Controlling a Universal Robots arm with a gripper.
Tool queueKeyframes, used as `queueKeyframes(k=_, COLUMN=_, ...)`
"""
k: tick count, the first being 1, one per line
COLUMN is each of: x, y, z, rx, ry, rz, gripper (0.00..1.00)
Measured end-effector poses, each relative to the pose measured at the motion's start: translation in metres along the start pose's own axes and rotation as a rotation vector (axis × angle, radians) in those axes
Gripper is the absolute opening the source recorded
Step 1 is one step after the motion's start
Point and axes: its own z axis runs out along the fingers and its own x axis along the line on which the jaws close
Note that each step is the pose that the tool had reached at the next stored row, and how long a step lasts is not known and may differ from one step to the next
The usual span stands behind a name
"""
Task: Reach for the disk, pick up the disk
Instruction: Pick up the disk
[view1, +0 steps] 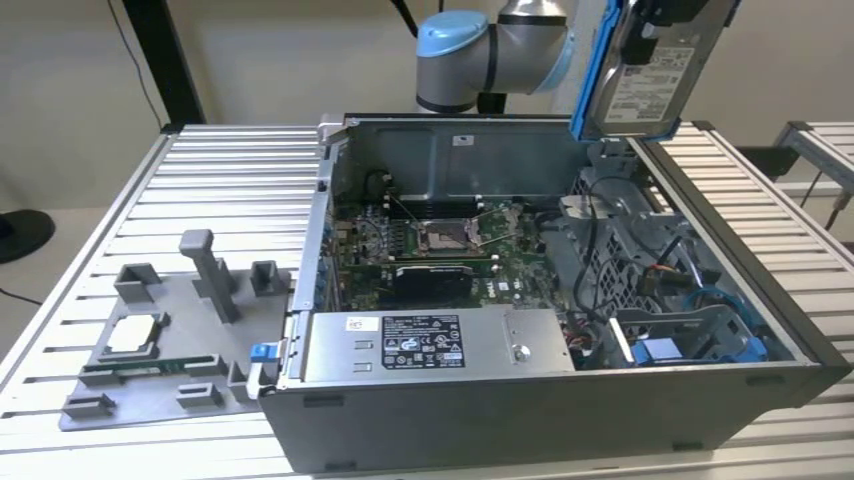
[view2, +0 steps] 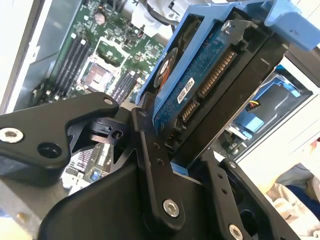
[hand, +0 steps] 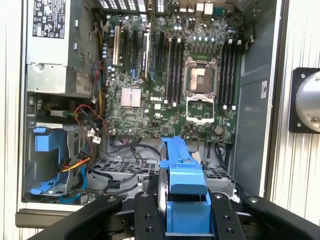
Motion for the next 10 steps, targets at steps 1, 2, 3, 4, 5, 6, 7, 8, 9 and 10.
queueKeyframes(k=1, x=0.0034, y=0.0002, z=0.0001, rx=0.0000, ry=0.0001, rz=0.000, gripper=0.00)
queueKeyframes(k=2, x=0.0072, y=0.0003, z=0.0002, rx=0.0000, ry=0.0000, rz=0.000, gripper=0.00)
queueKeyframes(k=3, x=0.0120, y=0.0006, z=0.0003, rx=0.0000, ry=0.0000, rz=0.000, gripper=0.00)
queueKeyframes(k=4, x=0.0159, y=0.0007, z=0.0004, rx=0.0000, ry=0.0001, rz=0.000, gripper=0.00)
queueKeyframes(k=5, x=0.0203, y=0.0008, z=0.0005, rx=0.0000, ry=0.0000, rz=0.000, gripper=0.00)
queueKeyframes(k=6, x=0.0238, y=0.0010, z=0.0005, rx=0.0000, ry=0.0000, rz=0.000, gripper=0.00)
queueKeyframes(k=7, x=0.0275, y=0.0011, z=0.0006, rx=0.0001, ry=0.0000, rz=0.000, gripper=0.00)
queueKeyframes(k=8, x=0.0314, y=0.0012, z=0.0007, rx=0.0000, ry=-0.0001, rz=0.000, gripper=0.00)
queueKeyframes(k=9, x=0.0354, y=0.0013, z=0.0008, rx=0.0000, ry=-0.0001, rz=0.000, gripper=0.00)
queueKeyframes(k=10, x=0.0391, y=0.0015, z=0.0008, rx=0.0000, ry=0.0000, rz=0.000, gripper=0.00)
